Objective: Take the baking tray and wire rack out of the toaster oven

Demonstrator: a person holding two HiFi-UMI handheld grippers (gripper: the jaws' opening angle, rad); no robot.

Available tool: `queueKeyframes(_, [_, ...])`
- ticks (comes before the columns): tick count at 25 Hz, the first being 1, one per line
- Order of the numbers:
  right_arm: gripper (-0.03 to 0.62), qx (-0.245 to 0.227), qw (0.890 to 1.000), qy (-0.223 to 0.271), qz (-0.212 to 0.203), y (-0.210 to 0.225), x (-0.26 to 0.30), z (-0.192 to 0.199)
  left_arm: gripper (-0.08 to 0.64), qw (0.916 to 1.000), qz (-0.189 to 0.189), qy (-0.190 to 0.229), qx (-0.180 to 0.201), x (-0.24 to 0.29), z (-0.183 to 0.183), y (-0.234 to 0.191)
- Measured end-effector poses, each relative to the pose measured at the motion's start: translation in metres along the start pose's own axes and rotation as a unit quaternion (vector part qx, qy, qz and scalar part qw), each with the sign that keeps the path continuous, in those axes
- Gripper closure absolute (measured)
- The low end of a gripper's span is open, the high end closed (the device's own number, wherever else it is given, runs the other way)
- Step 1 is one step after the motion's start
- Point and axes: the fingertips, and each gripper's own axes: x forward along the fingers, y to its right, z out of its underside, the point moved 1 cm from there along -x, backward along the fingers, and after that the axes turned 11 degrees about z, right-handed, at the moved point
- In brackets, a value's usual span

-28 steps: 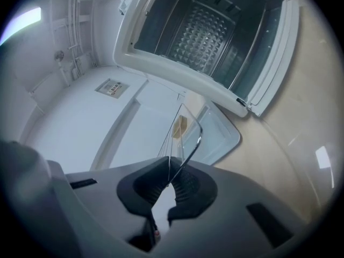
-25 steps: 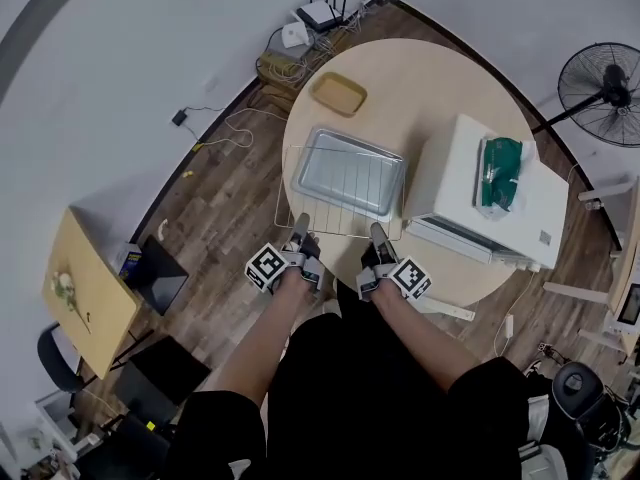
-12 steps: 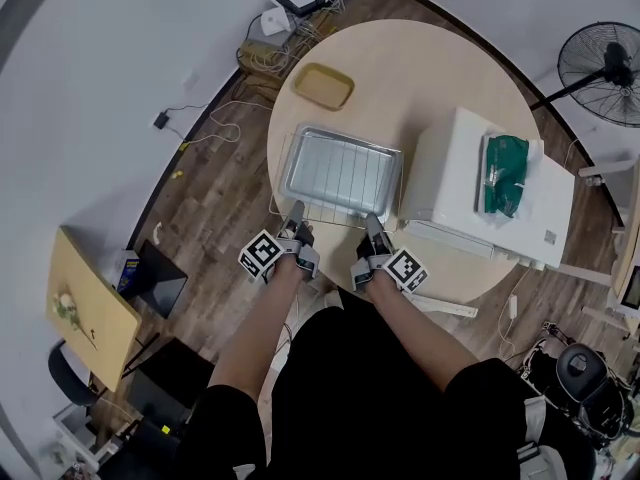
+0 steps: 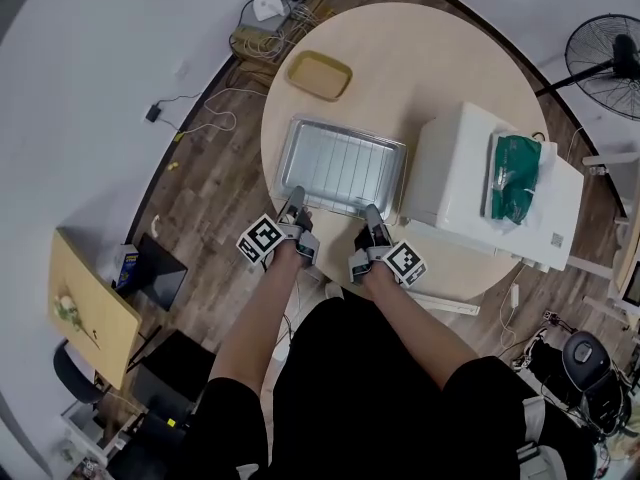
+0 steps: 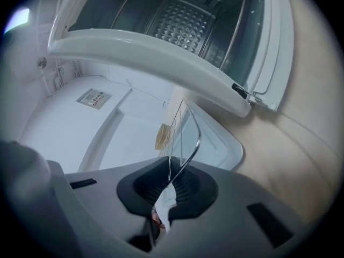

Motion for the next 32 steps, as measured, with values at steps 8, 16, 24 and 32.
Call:
queueKeyframes(8, [0.586, 0.022, 0.999, -0.003, 0.029, 0.015, 0.011, -0.001, 0.538, 0.9962, -0.054, -0.052, 0.042, 0.015, 0.003, -0.017])
queueKeyframes(16, [0.586, 0.039, 0.998, -0.023, 0.035, 0.021, 0.016, 0.006, 0.535, 0.9942, -0.074, -0.049, 0.060, 0.015, 0.003, -0.026])
queueKeyframes(24, [0.558, 0.019, 0.995, -0.059, 0.082, 0.030, 0.022, 0.016, 0.523, 0.9858, -0.113, -0.082, 0.094, 0.013, 0.005, -0.033])
queueKeyframes(32, [0.517, 0.055, 0.984, -0.082, 0.151, 0.037, 0.021, 0.019, 0.464, 0.9732, -0.148, -0.123, 0.126, 0.012, 0.010, -0.037])
